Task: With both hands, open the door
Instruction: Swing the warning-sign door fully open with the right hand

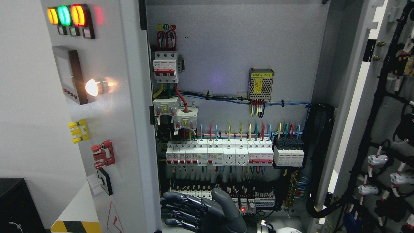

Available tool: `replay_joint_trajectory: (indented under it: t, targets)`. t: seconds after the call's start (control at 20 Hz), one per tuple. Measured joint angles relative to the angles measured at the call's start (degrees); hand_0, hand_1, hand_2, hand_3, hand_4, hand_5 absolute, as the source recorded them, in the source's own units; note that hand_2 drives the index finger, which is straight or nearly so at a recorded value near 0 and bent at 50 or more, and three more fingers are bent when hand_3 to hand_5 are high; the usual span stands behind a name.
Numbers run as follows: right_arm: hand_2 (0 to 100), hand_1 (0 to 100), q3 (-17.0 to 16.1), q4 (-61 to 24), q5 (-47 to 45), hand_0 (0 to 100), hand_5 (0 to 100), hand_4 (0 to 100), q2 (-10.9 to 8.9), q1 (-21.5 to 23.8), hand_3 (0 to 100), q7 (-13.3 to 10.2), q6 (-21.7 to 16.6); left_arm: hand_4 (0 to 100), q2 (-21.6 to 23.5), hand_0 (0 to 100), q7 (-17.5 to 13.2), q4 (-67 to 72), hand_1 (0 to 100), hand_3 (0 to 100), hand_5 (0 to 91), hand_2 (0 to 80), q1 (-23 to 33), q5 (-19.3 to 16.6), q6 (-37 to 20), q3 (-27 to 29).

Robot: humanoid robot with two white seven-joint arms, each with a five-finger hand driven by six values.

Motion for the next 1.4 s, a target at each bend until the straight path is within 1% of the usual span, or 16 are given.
replay_joint_trajectory:
  t: [0.3,0.45,0.65,0.7,0.85,1.1,1.4]
  targets:
    - [0,0,3.9,-2.0,0.1,0,0,0,0.00,1.7,0,-2.5,-0.6,0,0.0,0,0.0,0.0,0,0,0.0,0.0,0.0,0.0,0.0,0.0]
    - [0,0,6.2,-2.7,0.2,0,0,0,0.00,2.0,0,-3.7,-1.1,0,0.0,0,-0.2,0.0,0,0,0.0,0.0,0.0,0.0,0.0,0.0]
    - [0,0,8.9,-3.2,0.2,0,0,0,0.00,2.0,0,-6.0,-1.4,0,0.0,0,-0.2,0.0,0,0,0.0,0.0,0.0,0.0,0.0,0.0]
    - [0,0,9.5,-3.2,0.2,0,0,0,0.13,1.9,0,-6.3,-1.4,0,0.0,0,-0.1,0.0,0,0,0.0,0.0,0.0,0.0,0.0,0.0]
    - [0,0,11.2,-3.4,0.2,0,0,0,1.10,1.6,0,-6.9,-1.4,0,0.0,0,-0.1,0.0,0,0,0.0,0.0,0.0,0.0,0.0,0.0]
    - [0,0,14.1,-3.6,0.3,0,0,0,3.10,0.7,0,-7.1,-1.1,0,0.0,0,0.0,0.0,0,0,0.0,0.0,0.0,0.0,0.0,0.0]
    - [0,0,16.8,-3.6,1.3,0,0,0,5.26,-0.5,0,-7.3,-0.9,0,0.0,0,0.1,0.0,0,0,0.0,0.0,0.0,0.0,0.0,0.0]
